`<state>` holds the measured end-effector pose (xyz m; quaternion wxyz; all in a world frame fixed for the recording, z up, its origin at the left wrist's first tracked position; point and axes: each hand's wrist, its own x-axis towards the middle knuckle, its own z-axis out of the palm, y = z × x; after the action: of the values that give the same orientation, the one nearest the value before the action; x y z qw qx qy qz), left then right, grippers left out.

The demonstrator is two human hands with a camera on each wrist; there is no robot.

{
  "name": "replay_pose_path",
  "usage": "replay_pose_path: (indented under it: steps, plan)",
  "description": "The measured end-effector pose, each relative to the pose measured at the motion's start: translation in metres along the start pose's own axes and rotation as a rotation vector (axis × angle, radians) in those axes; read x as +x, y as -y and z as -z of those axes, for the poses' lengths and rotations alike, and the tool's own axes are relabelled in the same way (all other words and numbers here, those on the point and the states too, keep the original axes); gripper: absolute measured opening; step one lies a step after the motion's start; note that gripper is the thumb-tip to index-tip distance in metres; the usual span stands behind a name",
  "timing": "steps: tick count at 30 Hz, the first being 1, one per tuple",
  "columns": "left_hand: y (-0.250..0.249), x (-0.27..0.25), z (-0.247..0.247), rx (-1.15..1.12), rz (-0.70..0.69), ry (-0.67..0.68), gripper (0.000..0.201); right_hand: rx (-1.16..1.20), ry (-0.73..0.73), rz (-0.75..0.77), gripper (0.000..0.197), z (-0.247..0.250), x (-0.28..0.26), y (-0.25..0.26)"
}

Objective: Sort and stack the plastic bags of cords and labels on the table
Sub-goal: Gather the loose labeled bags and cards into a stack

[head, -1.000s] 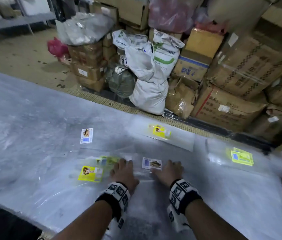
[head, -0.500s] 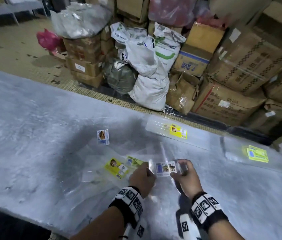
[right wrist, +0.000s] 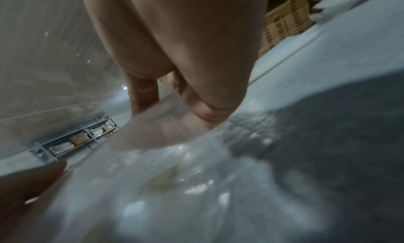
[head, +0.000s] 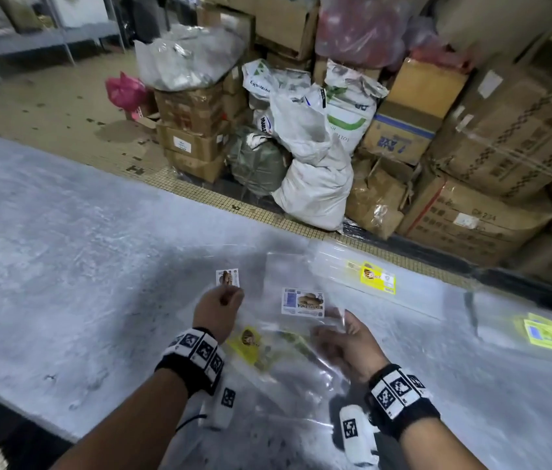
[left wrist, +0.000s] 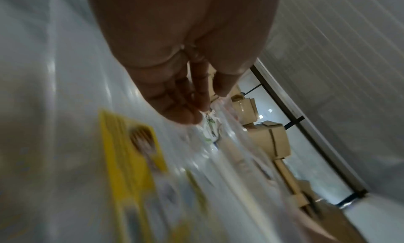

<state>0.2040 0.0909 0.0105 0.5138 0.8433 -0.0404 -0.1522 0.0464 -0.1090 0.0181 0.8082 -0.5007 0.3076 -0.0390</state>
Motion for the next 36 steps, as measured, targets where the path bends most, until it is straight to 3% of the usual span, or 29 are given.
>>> replay_pose_path:
  steps: [1, 3, 6, 10, 14, 18, 23, 24, 26, 29, 33, 36]
  plan:
    - [0.007, 0.017, 0.012, 0.155, -0.004, -0.085, 0.016, -0.013, -0.013, -0.009, 0.041, -0.004, 0.006, 0.000]
    - [0.019, 0.045, 0.031, 0.377, 0.090, -0.126, 0.031, -0.068, -0.042, -0.020, 0.043, -0.007, 0.016, -0.002]
    - [0.024, 0.057, 0.039, 0.583, 0.230, -0.075, 0.043, -0.082, -0.098, -0.040, 0.039, -0.005, 0.023, -0.007]
    - [0.020, 0.052, 0.019, 0.686, 0.244, 0.005, 0.077, -0.101, -0.135, -0.094, 0.036, 0.007, 0.027, -0.016]
    - [0.023, 0.047, 0.002, 0.704, 0.245, 0.131, 0.077, -0.064, -0.136, -0.098, 0.036, 0.017, 0.027, -0.021]
    - [0.025, 0.044, -0.002, 0.646, 0.159, -0.052, 0.030, -0.082, -0.104, -0.073, 0.033, 0.021, 0.023, -0.022]
    - [0.021, 0.044, 0.005, 0.656, 0.126, -0.064, 0.024, -0.070, -0.102, -0.059, 0.032, 0.024, 0.023, -0.023]
    - [0.017, 0.042, 0.004, 0.667, 0.124, -0.018, 0.025, -0.067, -0.100, -0.060, 0.032, 0.024, 0.023, -0.023]
    - [0.014, 0.037, 0.001, 0.659, 0.114, 0.108, 0.056, -0.061, -0.093, -0.061, 0.032, 0.024, 0.024, -0.023]
    - [0.013, 0.028, -0.002, 0.672, 0.074, 0.111, 0.083, -0.052, -0.100, -0.064, 0.032, 0.024, 0.024, -0.024]
    - [0.012, 0.029, -0.005, 0.671, 0.008, 0.157, 0.078, -0.050, -0.102, -0.069, 0.031, 0.025, 0.024, -0.024]
    - [0.014, 0.037, -0.007, 0.329, 0.053, 0.227, 0.061, -0.017, -0.099, -0.081, 0.031, 0.026, 0.026, -0.024]
